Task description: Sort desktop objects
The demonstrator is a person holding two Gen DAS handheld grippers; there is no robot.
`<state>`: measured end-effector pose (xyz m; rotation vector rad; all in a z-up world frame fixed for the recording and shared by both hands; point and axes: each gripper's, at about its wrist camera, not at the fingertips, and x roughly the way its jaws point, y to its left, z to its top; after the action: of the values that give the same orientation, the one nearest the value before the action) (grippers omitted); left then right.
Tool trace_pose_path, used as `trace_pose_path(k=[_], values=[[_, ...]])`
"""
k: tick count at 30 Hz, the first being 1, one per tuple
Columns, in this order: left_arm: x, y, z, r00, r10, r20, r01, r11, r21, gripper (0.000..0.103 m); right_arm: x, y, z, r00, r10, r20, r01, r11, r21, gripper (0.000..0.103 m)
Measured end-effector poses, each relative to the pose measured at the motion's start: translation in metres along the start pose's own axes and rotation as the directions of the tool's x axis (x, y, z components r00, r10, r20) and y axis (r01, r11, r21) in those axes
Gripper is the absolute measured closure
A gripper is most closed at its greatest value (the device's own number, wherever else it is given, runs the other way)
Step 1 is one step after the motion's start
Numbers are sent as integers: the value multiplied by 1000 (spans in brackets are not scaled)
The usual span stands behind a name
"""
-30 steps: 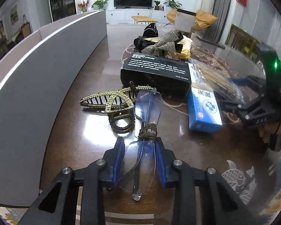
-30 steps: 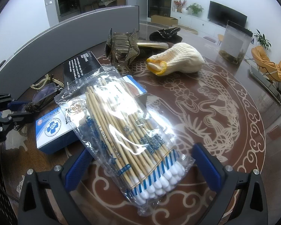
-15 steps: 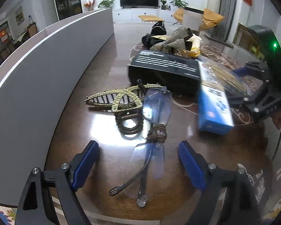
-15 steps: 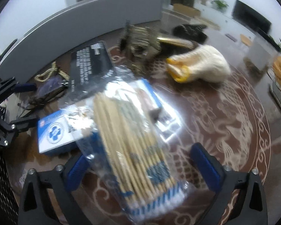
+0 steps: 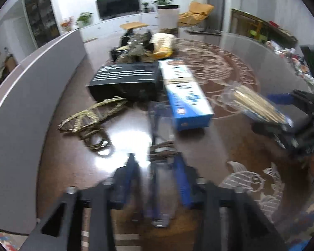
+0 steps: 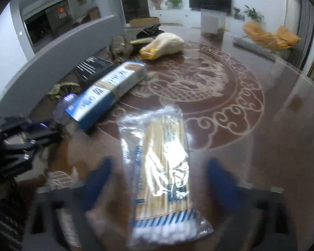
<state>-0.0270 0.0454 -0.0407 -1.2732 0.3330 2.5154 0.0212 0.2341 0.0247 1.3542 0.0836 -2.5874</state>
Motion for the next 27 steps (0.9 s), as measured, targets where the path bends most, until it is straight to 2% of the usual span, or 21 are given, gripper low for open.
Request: trace_pose_path(k=[2, 4, 6, 14, 27], values=[[3, 8, 0, 1000, 10, -21, -11, 999, -43, 26, 1, 6, 0, 1000, -14, -2, 14, 999, -38, 0], [7, 15, 0, 999, -12, -33, 10, 997, -77, 24, -1, 9, -3, 999, -37, 1, 37, 998, -57, 0], [8, 17, 0, 999, -6, -39, 3, 996, -90, 17, 6, 6, 1, 999, -39, 8, 39, 998, -50, 0], [12, 22, -2, 998, 9, -58, -16, 992, -125, 0, 8, 7, 2, 999, -44, 7, 44, 998, -50, 0], [14, 27, 0, 998, 10, -60, -17, 991, -131, 0, 8, 7, 3, 999, -44, 8, 44, 998, -51, 0]])
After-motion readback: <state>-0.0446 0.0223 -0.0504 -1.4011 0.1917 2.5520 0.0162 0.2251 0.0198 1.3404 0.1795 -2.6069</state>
